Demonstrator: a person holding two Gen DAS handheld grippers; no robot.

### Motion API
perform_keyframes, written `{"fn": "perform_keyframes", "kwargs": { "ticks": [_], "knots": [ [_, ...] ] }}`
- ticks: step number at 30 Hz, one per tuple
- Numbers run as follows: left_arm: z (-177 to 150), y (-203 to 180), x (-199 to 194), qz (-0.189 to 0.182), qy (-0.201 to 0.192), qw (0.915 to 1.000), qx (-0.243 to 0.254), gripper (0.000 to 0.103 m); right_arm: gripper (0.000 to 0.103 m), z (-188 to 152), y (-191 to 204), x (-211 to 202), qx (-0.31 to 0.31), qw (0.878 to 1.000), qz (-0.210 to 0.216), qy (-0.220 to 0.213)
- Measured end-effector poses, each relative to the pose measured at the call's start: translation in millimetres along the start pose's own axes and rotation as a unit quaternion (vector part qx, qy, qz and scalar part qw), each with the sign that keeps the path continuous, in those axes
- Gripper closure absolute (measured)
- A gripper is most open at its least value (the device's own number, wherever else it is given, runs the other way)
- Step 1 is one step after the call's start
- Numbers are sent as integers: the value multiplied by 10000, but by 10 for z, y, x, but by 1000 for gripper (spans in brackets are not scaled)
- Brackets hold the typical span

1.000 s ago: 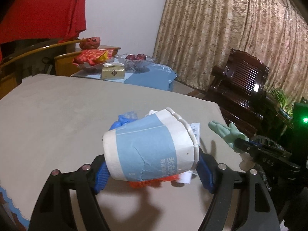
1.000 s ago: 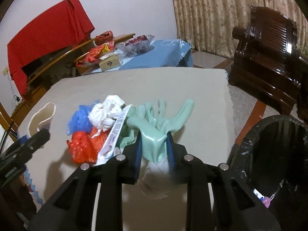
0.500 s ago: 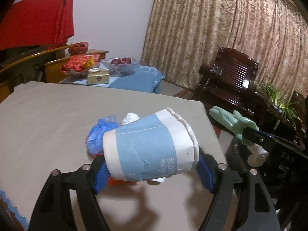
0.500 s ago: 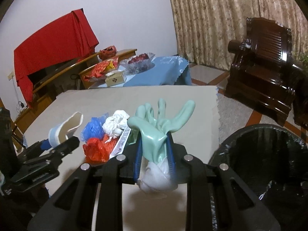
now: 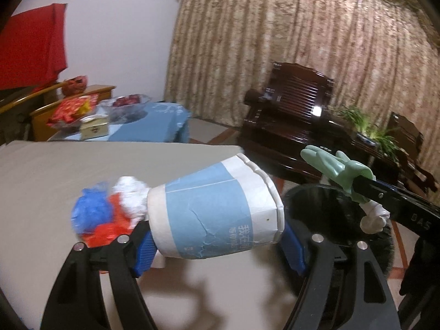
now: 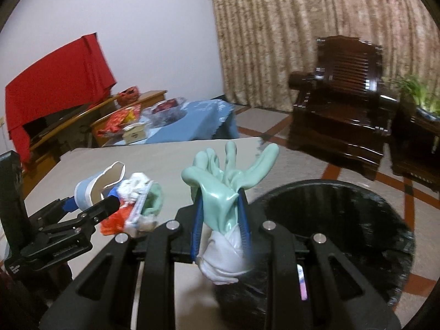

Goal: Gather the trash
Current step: 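Grasp the mint-green gloves with the right tool while the left tool carries the cup to the bin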

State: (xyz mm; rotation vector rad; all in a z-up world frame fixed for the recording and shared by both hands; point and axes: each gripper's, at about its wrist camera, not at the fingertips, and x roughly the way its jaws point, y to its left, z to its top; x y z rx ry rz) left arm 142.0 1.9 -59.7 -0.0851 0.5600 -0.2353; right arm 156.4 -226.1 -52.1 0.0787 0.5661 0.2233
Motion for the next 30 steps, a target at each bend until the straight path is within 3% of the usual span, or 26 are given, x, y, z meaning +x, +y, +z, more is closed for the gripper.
{"fn": "perform_keyframes", "kwargs": {
  "ticks": [14, 22, 27, 29, 30],
  "knots": [
    [30, -1102, 450, -1027, 192, 9931, 536, 28, 81, -284, -894, -344, 418, 9939, -1017, 14],
    [41, -1482, 674, -1394, 364, 9868, 742, 25, 80, -457, -1212, -364, 711, 9893, -1272, 117],
    [32, -1592, 772, -1577, 545, 9834, 717, 16, 63, -542, -1363, -315, 926, 9841, -1493, 250],
    [18, -1574, 760, -1620, 541, 9828, 698, 14, 44, -579, -1390, -342, 948, 9818, -1635, 186],
    [12, -1562, 746, -1621, 523, 9828, 710, 12, 41, -596, -1395, -363, 938, 9813, -1674, 155]
  ]
}}
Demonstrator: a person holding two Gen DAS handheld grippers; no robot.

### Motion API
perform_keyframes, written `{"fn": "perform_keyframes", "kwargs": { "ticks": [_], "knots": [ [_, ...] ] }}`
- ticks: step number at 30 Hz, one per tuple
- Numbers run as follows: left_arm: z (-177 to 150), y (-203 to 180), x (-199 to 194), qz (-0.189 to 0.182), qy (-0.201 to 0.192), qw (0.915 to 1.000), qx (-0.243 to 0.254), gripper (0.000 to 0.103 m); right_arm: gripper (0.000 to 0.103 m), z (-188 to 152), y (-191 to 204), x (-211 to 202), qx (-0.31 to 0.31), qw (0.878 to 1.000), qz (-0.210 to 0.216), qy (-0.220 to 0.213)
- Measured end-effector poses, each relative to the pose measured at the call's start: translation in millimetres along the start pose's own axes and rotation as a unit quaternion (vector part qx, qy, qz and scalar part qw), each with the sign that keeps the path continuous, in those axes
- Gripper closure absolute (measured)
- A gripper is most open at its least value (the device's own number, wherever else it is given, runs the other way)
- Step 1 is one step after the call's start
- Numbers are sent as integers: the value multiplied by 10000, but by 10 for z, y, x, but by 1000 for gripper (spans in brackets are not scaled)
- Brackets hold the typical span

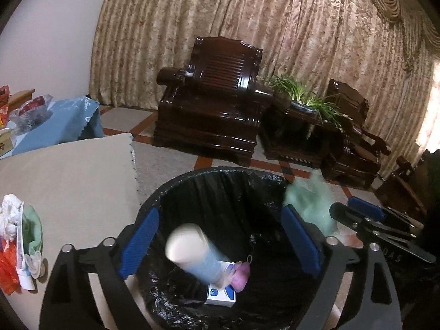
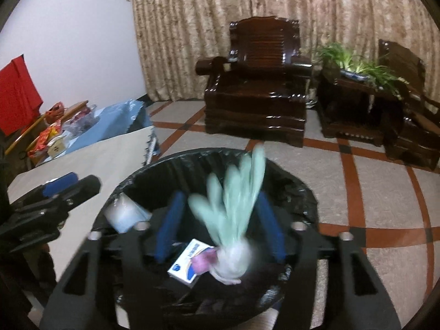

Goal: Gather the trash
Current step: 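Grasp the mint-green gloves with the right tool while the left tool carries the cup to the bin, then release the cup and gloves into the bin and return both tools to the table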

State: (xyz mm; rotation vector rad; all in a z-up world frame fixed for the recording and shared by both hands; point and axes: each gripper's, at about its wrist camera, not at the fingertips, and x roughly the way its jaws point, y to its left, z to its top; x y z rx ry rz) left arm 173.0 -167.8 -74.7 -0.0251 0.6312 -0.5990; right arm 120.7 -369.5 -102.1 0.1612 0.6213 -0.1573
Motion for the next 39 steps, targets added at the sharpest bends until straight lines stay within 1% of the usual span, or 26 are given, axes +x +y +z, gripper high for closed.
{"fn": "perform_keyframes", "kwargs": {
  "ticks": [1, 2, 3, 6, 12, 14, 21, 27, 32, 39],
  "knots": [
    [-6, 6, -8, 18, -4, 10000, 8, 12, 30, -9, -7, -17, -9, 10000, -47, -42],
    [-13, 14, -19, 35, -5, 10000, 6, 11, 17, -11, -12, -28, -4, 9999, -105, -83],
    [-8, 27, -30, 48, -1, 10000, -8, 11, 13, -13, -15, -48, 10, 9998, -147, -140],
    [-12, 143, -92, 127, -23, 9999, -100, 9, 8, -29, -3, -85, 50, 9998, -52, -181],
    [-34, 371, -301, 324, -133, 9992, -215, 8, 6, 2, 132, -128, 3, 9997, 129, -205],
    [-72, 491, -410, 457, -198, 9984, -260, 8, 6, 28, 190, -135, -31, 9996, 201, -218],
    [-230, 952, -868, 1145, -458, 9918, -324, 8, 5, 60, 599, -126, -213, 9985, 455, -214],
    [-418, 1389, -1230, 1757, -545, 9813, -560, 7, 5, 57, 1128, -63, -587, 9946, 834, -192],
    [-585, 1741, -1470, 2248, -571, 9698, -752, 7, 5, 34, 1573, 20, -874, 9890, 1186, -117],
    [-775, 2153, -1688, 2717, -540, 9557, -995, 7, 5, -4, 2104, 157, -1176, 9804, 1578, -35]
  ]
}}
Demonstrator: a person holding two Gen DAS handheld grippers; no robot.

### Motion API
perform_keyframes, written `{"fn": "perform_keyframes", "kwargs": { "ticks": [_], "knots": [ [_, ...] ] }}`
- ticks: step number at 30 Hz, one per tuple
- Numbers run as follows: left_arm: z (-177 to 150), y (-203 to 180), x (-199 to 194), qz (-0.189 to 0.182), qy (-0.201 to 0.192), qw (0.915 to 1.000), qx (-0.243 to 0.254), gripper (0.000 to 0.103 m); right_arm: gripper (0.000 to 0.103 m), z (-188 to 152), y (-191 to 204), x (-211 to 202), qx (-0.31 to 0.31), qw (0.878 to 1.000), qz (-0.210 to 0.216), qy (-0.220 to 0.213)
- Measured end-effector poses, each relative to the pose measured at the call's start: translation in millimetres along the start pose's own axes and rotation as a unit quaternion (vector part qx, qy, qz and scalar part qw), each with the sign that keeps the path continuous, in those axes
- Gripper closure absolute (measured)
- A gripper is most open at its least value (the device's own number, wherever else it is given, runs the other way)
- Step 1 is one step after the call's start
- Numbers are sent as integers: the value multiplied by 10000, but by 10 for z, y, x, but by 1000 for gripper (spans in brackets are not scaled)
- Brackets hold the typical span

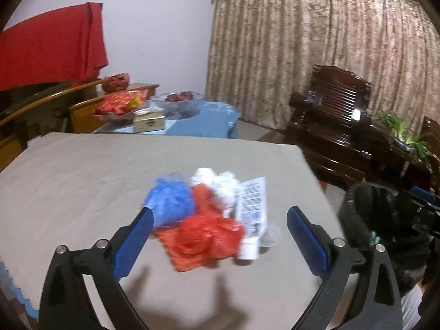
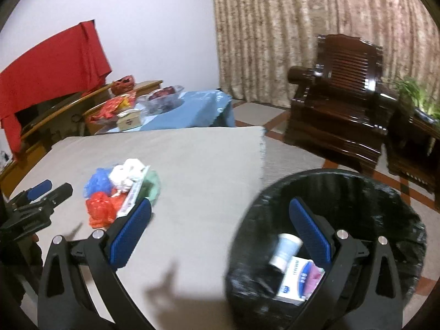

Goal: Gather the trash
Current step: 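Release the cup and gloves into the bin and return both tools to the table, then move the right tool to the white toothpaste tube and close on it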

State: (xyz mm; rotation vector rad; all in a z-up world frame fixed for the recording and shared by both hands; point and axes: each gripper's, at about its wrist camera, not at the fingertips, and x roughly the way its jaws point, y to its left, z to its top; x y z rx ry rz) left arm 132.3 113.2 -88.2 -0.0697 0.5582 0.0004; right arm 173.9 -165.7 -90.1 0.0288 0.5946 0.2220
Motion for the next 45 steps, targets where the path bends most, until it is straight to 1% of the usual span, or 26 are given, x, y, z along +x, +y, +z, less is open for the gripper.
{"fn": "perform_keyframes", "kwargs": {
  "ticks": [7, 13, 25, 30, 33, 37, 40, 45],
  "knots": [
    [-130, 351, 75, 291, 154, 9994, -129, 8, 5, -3, 371, 335, -202, 9996, 176, 131],
    [-224, 558, 147, 417, 275, 9985, -210, 9, 5, -133, 659, 612, -362, 9985, 236, 344],
    [-325, 843, 243, 546, 413, 9973, -266, 9, 5, -475, 1207, 1164, -690, 9923, 330, 976],
    [-354, 922, 285, 581, 474, 9968, -275, 9, 7, -521, 1389, 1291, -749, 9902, 393, 1113],
    [-360, 951, 330, 579, 533, 9963, -343, 9, 7, -552, 1517, 1387, -955, 9874, 258, 1234],
    [-378, 960, 379, 545, 579, 9962, -346, 9, 7, -567, 1546, 1497, -1004, 9854, 145, 1371],
    [-387, 954, 422, 516, 622, 9961, -346, 9, 11, -549, 1477, 1536, -950, 9850, 89, 1440],
    [-405, 924, 479, 481, 682, 9960, -331, 9, 13, -454, 1241, 1430, -767, 9898, -64, 1195]
  ]
}}
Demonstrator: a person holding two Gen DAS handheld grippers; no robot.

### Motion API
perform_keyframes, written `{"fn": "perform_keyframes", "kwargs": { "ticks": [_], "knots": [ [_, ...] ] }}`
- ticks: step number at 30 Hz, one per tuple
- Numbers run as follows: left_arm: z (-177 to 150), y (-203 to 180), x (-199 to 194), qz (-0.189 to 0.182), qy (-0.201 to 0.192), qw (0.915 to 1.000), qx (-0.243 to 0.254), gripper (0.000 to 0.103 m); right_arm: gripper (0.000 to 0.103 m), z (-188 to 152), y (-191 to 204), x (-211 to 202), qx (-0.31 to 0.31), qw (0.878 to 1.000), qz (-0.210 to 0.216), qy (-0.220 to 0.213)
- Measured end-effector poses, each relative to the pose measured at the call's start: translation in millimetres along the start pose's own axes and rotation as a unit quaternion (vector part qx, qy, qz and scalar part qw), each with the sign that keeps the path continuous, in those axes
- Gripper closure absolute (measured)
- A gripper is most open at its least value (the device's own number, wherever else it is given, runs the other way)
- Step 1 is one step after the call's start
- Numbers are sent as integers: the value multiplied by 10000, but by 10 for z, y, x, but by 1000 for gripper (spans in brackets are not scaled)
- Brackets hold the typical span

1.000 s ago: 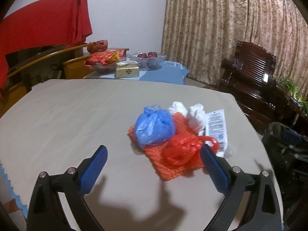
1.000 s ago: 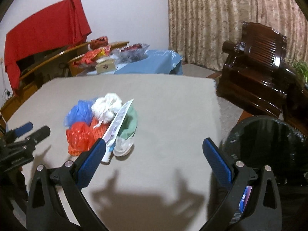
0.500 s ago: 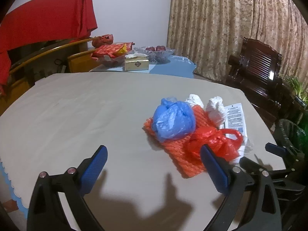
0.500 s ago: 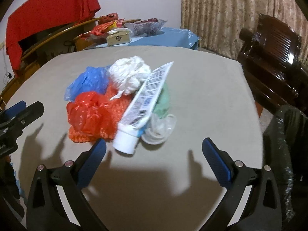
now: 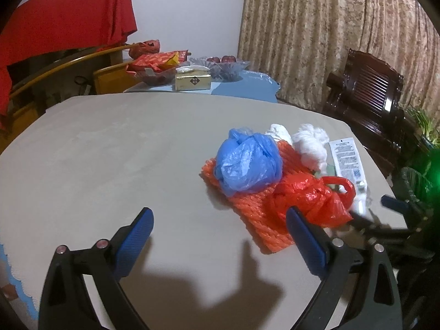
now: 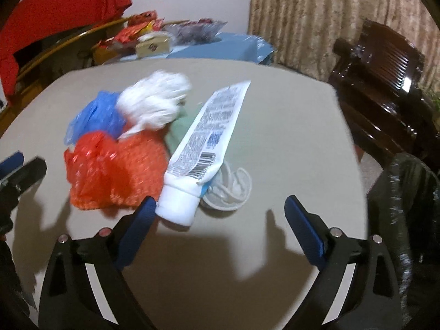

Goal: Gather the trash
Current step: 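Move the right tool to the white toothpaste tube and close on it, then lift the toothpaste tube with the right tool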

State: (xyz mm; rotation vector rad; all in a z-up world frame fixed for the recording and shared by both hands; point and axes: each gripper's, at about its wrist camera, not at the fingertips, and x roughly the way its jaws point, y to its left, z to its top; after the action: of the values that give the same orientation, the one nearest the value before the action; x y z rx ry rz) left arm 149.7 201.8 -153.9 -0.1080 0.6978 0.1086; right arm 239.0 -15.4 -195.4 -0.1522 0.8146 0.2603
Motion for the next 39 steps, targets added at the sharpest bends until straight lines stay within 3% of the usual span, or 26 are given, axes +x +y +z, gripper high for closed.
{"fn": "perform_keyframes", "kwargs": {
  "ticks": [8, 13, 18, 21, 39],
  "knots": [
    [-25, -81, 22, -54, 69, 10000, -5, 9, 35, -8, -287, -133, 272, 9996, 67, -98],
    [-35, -102, 41, -81, 111, 9999, 7, 9, 37, 31, -437, -152, 587, 9979, 276, -59],
    [-50, -127, 56, -113, 155, 9998, -25, 9, 47, 43, -371, -117, 518, 9974, 509, 11],
    [-38, -144, 62, -121, 149, 9998, 5, 9, 72, 65, -309, -62, 515, 9952, 813, 156],
    [189, -209, 76, -234, -71, 9996, -101, 9, 74, 231, -438, -331, 579, 9929, 1035, -109]
  ]
}}
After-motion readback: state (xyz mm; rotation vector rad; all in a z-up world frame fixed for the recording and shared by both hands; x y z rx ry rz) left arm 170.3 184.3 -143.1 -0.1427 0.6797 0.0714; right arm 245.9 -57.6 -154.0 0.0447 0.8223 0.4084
